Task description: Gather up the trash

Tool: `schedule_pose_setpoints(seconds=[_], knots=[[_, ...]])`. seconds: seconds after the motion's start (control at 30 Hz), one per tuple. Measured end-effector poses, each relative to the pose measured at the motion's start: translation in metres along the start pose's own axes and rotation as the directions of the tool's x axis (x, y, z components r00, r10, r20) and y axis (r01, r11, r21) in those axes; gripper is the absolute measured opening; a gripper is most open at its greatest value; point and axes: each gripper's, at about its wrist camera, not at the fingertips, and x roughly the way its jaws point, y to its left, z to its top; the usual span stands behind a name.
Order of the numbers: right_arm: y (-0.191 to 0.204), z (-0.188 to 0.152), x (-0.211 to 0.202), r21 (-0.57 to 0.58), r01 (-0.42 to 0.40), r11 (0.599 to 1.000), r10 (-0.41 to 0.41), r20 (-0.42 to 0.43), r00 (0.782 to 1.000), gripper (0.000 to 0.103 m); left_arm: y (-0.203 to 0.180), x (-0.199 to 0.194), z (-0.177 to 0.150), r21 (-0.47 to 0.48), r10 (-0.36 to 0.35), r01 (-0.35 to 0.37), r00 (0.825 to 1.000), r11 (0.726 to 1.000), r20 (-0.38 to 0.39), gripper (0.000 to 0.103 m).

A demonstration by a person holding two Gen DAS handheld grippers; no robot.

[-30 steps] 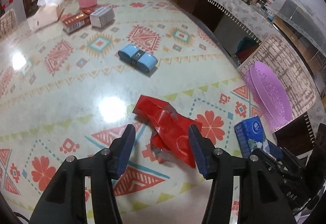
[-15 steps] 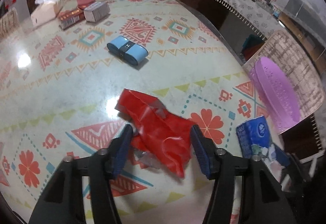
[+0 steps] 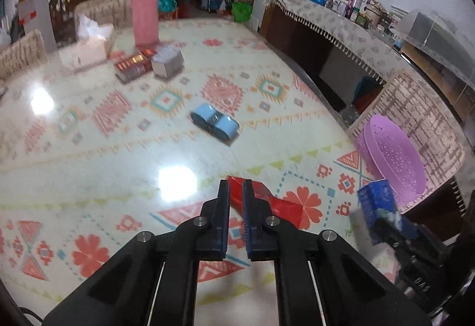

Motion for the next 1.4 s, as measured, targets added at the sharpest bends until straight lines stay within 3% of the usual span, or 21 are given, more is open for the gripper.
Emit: schedule_pose_setpoints(seconds=[0.1,0.2,0.27,0.3,0.33,0.53,0.67,0.87,0.9,0.93,0.97,1.03,1.27,1.33,1.4], knots=[[0.004,0.002,-0.007,-0.013,0.0,1.0,0.0,0.016,1.0,0.054,0.001,-0.009,0.003,0.012,0.008,-0.008,1.0,1.0,0.028,0.008],[0.005,0.002,-0.009,-0.013,-0.01,1.0,0.01,0.016,1.0,0.054,0.01,-0.005,0.005,-0.018,-0.02,0.021,1.0,1.0,0.005,0.011],[0.005,0.001,-0.008,-0.009,-0.018,1.0,0.018,0.013,1.0,0.054,0.016,0.007,0.003,-0.052,-0.05,0.047,0.998,0.998,-0.043,0.036],[0.005,0.0,-0.008,-0.007,-0.021,1.0,0.021,0.011,1.0,0.054,0.017,0.013,0.001,-0.064,-0.057,0.052,0.996,0.997,-0.066,0.06],[0.005,0.0,-0.008,-0.005,-0.024,1.0,0.024,0.009,1.0,0.054,0.017,0.021,-0.001,-0.078,-0.067,0.06,0.994,0.995,-0.09,0.068],[0.0,-0.003,-0.007,0.014,-0.031,0.999,0.031,-0.001,1.0,0.054,-0.005,0.06,-0.004,-0.082,-0.107,0.092,0.974,0.992,-0.197,0.068],[-0.008,-0.004,-0.011,0.033,-0.029,0.999,0.029,0.008,1.0,0.055,-0.023,0.084,0.003,-0.047,-0.061,0.052,0.97,0.998,-0.237,0.068],[-0.017,-0.006,-0.013,0.055,-0.03,0.998,0.029,0.012,1.0,0.056,-0.052,0.09,0.0,0.074,0.026,-0.011,0.979,0.997,-0.205,0.071],[-0.018,-0.006,-0.013,0.055,-0.031,0.998,0.03,0.013,0.999,0.056,-0.054,0.088,-0.004,0.09,0.034,-0.017,0.981,0.996,-0.191,0.068],[-0.019,-0.007,-0.014,0.055,-0.033,0.998,0.032,0.014,0.999,0.056,-0.055,0.085,-0.007,0.105,0.042,-0.024,0.983,0.994,-0.177,0.041],[-0.02,-0.007,-0.015,0.054,-0.036,0.998,0.035,0.016,0.999,0.056,-0.056,0.079,-0.011,0.125,0.06,-0.041,0.986,0.991,-0.156,0.031],[-0.02,-0.007,-0.015,0.048,-0.038,0.998,0.038,0.019,0.999,0.054,-0.051,0.069,-0.015,0.115,0.021,-0.003,0.988,0.993,-0.154,0.03],[-0.019,-0.011,-0.002,0.032,-0.047,0.998,0.048,-0.018,0.999,0.052,-0.025,0.034,-0.012,0.058,-0.013,0.019,0.995,0.998,-0.104,0.029],[-0.019,-0.012,-0.001,0.026,-0.04,0.999,0.04,-0.019,0.999,0.068,-0.021,0.027,-0.01,0.04,-0.028,0.032,0.995,0.999,-0.094,0.029],[-0.018,-0.012,0.001,0.012,-0.026,1.0,0.026,-0.011,1.0,0.073,-0.02,0.022,-0.008,0.033,-0.031,0.034,0.996,0.999,-0.081,0.029]])
